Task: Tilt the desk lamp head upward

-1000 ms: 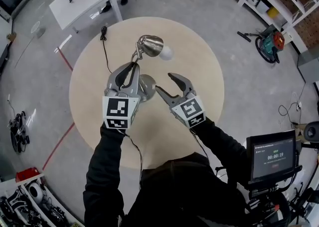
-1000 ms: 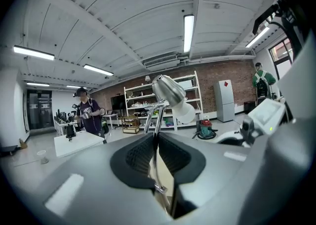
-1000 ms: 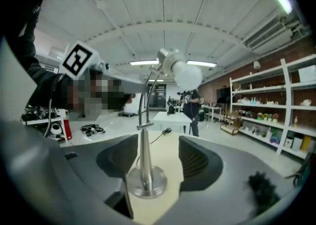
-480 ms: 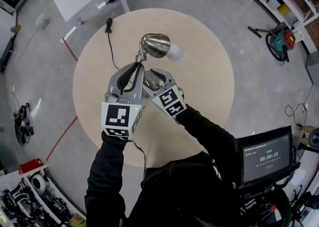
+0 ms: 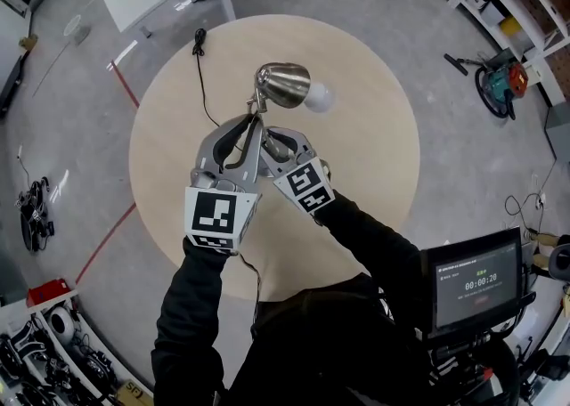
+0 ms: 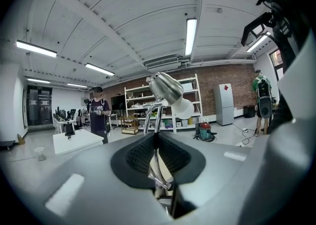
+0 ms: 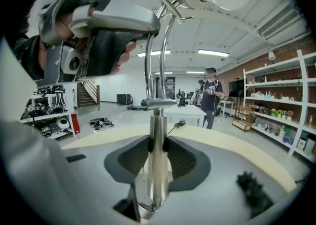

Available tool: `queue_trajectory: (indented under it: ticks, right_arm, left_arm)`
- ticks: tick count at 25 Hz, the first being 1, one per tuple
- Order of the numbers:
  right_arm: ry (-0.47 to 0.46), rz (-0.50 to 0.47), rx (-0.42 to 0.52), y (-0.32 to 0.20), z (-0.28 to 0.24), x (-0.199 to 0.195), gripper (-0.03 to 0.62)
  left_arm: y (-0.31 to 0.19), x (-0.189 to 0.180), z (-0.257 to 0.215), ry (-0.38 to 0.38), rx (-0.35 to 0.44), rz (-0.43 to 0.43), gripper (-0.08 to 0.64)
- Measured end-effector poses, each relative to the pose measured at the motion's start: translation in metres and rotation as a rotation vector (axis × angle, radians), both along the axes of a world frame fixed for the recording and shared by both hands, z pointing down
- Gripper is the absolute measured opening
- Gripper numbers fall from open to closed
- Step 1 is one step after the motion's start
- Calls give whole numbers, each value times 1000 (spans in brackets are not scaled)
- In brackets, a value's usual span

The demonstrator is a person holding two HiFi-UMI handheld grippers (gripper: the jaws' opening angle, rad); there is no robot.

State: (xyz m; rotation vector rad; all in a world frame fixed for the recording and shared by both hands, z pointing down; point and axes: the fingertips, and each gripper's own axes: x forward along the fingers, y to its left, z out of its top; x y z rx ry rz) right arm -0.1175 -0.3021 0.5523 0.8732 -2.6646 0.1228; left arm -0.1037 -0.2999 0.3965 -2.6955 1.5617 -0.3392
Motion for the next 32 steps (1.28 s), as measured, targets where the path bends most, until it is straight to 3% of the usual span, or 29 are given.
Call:
queue_trajectory:
  ticks: [7,32]
  right_arm:
    - [-3,4,-10,-3,0,2,124]
    - [18,-17,-16,-7,7,5,124]
  left_arm:
    - [0,-13,2,64,-17,-33,32]
    - [0,-32,17,144,-21,-70,35]
